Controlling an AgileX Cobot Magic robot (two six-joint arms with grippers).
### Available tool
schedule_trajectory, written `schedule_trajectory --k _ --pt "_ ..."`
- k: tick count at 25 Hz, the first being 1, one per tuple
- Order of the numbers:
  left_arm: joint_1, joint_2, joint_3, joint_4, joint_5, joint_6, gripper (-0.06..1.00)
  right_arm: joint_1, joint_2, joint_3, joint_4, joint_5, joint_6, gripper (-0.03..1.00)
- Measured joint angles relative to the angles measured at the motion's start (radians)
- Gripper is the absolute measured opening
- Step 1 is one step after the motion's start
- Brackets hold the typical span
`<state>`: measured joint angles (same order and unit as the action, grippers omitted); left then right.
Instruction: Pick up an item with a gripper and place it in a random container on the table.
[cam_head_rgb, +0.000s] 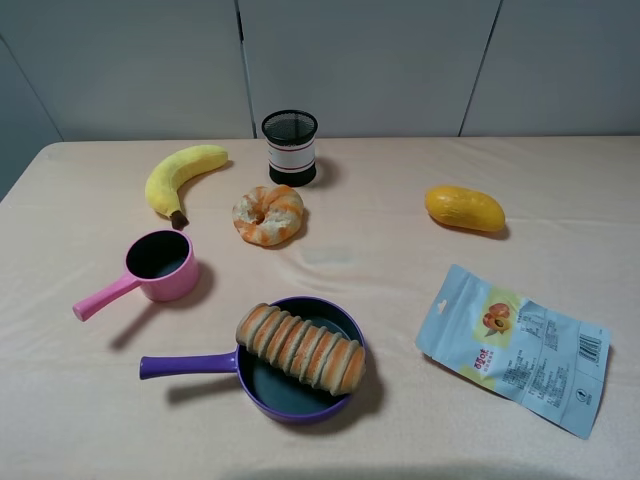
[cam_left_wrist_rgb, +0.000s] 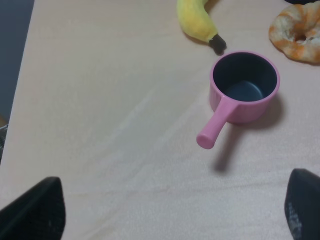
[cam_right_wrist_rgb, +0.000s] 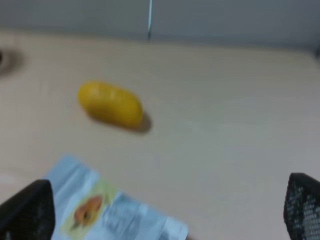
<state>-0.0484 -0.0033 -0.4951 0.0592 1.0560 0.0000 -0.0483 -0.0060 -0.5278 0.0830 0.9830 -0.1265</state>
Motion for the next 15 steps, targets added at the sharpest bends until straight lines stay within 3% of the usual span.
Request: schedule_trajectory --k 4,10,15 --pt "0.000 0.000 0.000 0.000 0.000 0.000 0.88 0.000 -0.001 0.012 -0.007 0.011 0.012 0.69" --pt "0.000 0.000 0.000 0.000 0.000 0.000 0.88 0.000 -0.002 0.029 -0.093 0.037 0.145 0.69" --pt "0.000 0.000 0.000 0.000 0.000 0.000 0.88 0.000 -0.002 0.029 -0.109 0.037 0.174 0.69"
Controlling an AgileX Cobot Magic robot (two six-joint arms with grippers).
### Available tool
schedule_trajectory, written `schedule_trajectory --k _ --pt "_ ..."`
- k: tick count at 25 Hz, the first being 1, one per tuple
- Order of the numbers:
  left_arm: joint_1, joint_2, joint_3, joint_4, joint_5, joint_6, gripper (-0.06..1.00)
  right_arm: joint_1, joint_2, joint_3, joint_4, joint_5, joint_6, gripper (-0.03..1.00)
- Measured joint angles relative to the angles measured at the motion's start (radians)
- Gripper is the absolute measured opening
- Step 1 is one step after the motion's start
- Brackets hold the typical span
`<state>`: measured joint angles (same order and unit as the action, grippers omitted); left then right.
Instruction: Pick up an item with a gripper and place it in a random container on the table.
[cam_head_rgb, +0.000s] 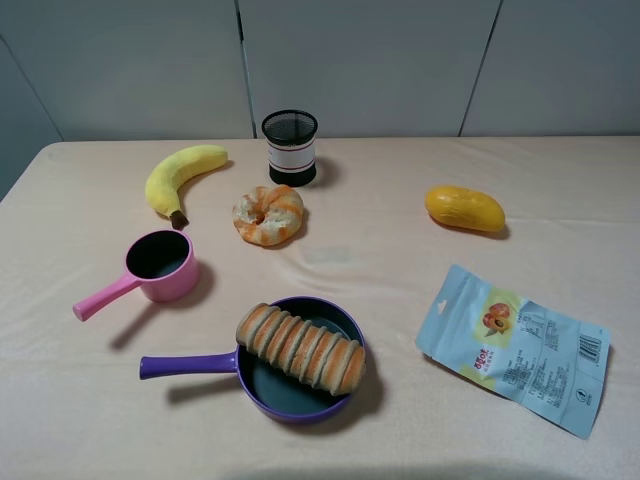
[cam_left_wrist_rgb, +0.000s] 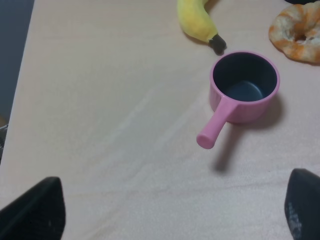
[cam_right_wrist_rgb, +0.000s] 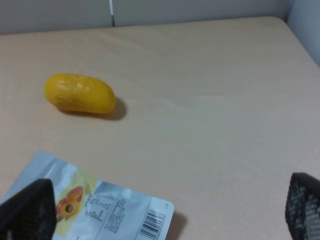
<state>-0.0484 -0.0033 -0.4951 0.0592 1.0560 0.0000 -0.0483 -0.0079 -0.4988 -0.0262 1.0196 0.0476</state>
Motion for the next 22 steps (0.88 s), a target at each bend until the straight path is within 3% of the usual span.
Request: schedule_trajectory --k 22 --pt "0.000 0.000 0.000 0.000 0.000 0.000 0.88 0.000 0.000 0.000 0.000 0.000 0.000 0.69"
